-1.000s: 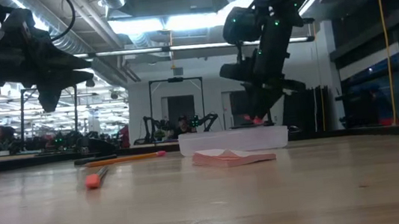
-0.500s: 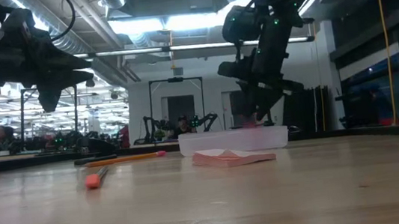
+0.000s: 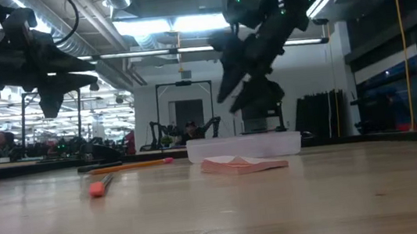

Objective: Pack school essentials
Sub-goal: Put the yellow pencil into the supply box

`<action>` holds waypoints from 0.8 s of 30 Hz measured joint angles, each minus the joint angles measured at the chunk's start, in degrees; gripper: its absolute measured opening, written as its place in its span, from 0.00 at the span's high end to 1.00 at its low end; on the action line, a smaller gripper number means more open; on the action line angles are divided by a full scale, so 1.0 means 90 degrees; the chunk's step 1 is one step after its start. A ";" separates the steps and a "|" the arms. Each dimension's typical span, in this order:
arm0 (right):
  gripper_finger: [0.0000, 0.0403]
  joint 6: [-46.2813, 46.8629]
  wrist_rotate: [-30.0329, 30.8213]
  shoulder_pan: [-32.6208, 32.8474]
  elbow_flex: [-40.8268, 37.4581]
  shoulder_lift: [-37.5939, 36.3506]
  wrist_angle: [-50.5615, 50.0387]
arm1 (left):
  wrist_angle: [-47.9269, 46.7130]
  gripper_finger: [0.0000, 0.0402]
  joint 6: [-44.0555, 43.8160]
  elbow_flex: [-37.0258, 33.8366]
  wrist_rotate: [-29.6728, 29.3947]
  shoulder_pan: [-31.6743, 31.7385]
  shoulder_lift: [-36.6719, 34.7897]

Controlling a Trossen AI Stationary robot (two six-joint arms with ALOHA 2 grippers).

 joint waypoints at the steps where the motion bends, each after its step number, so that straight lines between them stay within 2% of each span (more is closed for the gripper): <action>1: 0.57 -0.0049 -0.0097 0.0107 0.0000 0.0000 0.0093 | -0.0001 0.74 0.0000 -0.0002 0.0000 0.0002 0.0002; 10: 0.58 -0.1032 -0.0287 0.1155 0.0000 0.0000 0.0019 | -0.0002 0.74 0.0002 -0.0002 0.0000 0.0002 0.0002; 17: 0.58 -0.1199 -0.0287 0.1564 0.0000 0.0000 -0.0016 | -0.0002 0.74 -0.0002 -0.0002 0.0000 0.0002 0.0000; 24: 0.58 -0.1818 -0.0285 0.1788 0.0000 0.0000 -0.0150 | 0.0000 0.74 -0.0006 -0.0002 0.0000 0.0002 0.0000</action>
